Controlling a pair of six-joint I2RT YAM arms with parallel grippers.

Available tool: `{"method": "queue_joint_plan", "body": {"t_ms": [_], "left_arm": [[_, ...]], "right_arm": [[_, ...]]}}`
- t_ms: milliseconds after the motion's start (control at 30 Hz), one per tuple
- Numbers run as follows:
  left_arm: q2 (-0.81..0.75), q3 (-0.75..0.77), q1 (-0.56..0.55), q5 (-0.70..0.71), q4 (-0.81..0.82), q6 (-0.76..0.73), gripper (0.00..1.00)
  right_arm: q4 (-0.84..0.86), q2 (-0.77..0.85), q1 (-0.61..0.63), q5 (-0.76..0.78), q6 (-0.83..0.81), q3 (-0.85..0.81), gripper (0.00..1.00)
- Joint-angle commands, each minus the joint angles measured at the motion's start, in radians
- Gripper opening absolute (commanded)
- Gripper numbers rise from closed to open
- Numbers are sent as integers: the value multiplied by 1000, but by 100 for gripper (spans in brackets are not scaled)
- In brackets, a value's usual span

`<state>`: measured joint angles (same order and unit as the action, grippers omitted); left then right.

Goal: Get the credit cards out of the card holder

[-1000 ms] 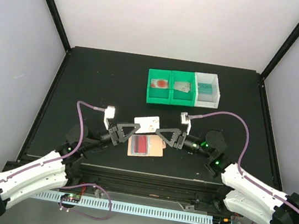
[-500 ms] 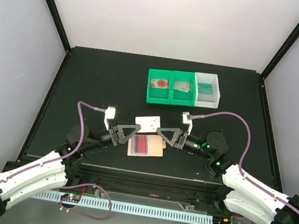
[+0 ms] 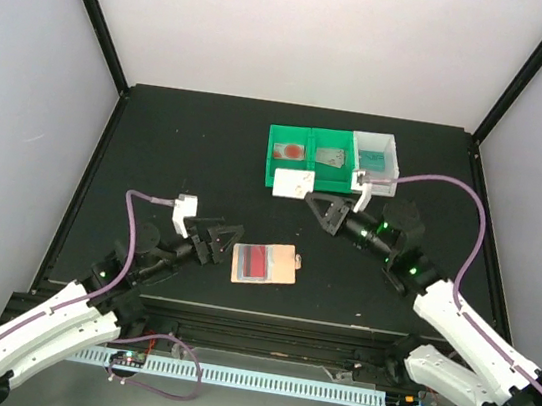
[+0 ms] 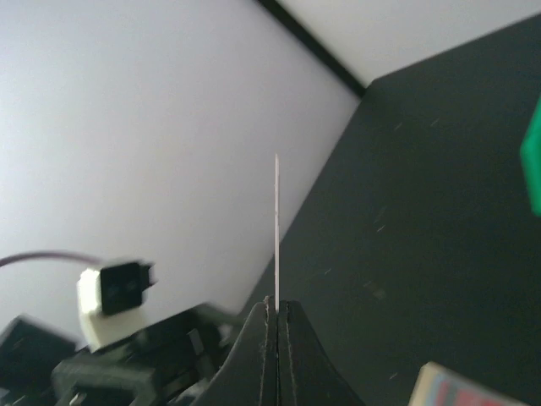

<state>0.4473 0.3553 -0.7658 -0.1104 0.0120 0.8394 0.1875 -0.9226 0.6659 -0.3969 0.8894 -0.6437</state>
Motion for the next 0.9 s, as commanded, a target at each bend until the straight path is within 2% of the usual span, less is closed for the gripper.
{"method": "queue_joint_plan", "body": {"t_ms": [0, 167, 400, 600, 867], "left_arm": [[6, 111, 5, 119, -248, -161, 99], [80, 183, 6, 126, -379, -212, 99], [115, 194, 6, 97, -415, -263, 99], [86, 185, 8, 106, -423, -289, 99], [82, 185, 10, 110, -442, -312, 99]], "right_arm": [[-180, -76, -109, 39, -167, -113, 1], [-273, -233, -245, 41, -269, -252, 1], [-368, -468, -359, 110, -368, -423, 1], [-460, -698, -388, 182, -432, -593, 1], [-504, -928, -391, 178, -442, -777, 1]]}}
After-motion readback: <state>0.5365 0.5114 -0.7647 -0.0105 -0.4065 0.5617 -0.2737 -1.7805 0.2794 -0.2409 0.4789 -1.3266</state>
